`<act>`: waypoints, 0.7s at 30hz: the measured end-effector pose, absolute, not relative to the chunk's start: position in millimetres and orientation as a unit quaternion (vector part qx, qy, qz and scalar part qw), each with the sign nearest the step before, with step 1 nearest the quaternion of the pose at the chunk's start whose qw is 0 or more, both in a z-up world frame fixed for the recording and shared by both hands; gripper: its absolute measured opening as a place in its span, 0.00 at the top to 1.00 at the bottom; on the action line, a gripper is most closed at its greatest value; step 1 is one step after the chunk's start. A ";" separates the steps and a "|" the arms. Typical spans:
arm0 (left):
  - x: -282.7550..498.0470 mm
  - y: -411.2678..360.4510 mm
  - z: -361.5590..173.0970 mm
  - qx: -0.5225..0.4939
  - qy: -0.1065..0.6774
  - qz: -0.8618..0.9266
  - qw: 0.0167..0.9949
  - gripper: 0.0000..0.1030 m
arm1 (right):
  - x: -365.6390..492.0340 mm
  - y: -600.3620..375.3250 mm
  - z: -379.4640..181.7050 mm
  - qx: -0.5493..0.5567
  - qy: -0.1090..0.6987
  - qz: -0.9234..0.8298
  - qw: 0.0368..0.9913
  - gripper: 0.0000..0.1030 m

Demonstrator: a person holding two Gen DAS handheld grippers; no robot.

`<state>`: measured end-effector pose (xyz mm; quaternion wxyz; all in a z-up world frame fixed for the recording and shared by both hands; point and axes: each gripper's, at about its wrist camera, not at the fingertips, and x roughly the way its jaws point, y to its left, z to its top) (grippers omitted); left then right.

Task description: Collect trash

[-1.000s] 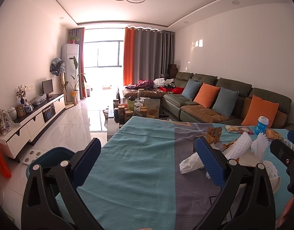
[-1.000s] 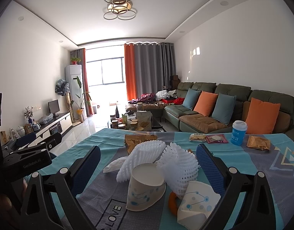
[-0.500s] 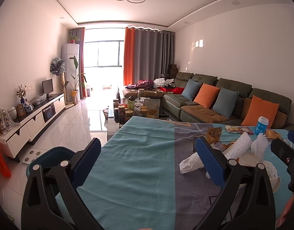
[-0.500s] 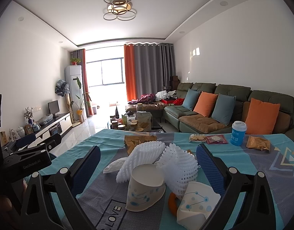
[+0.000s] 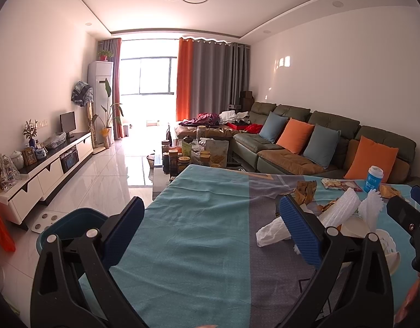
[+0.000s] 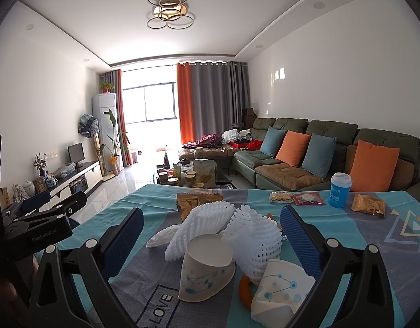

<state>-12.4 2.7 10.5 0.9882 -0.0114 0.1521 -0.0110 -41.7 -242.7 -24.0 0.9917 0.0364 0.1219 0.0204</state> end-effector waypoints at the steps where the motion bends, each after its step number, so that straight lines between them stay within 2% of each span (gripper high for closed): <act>1: -12.4 2.4 10.7 -0.012 0.152 -0.011 0.988 0.05 | -41.6 -242.5 -24.1 0.037 0.122 0.021 0.992 0.06; 21: -12.5 2.4 9.9 -0.016 0.155 -0.015 0.988 0.05 | -42.3 -242.3 -24.6 0.036 0.122 0.021 0.992 0.06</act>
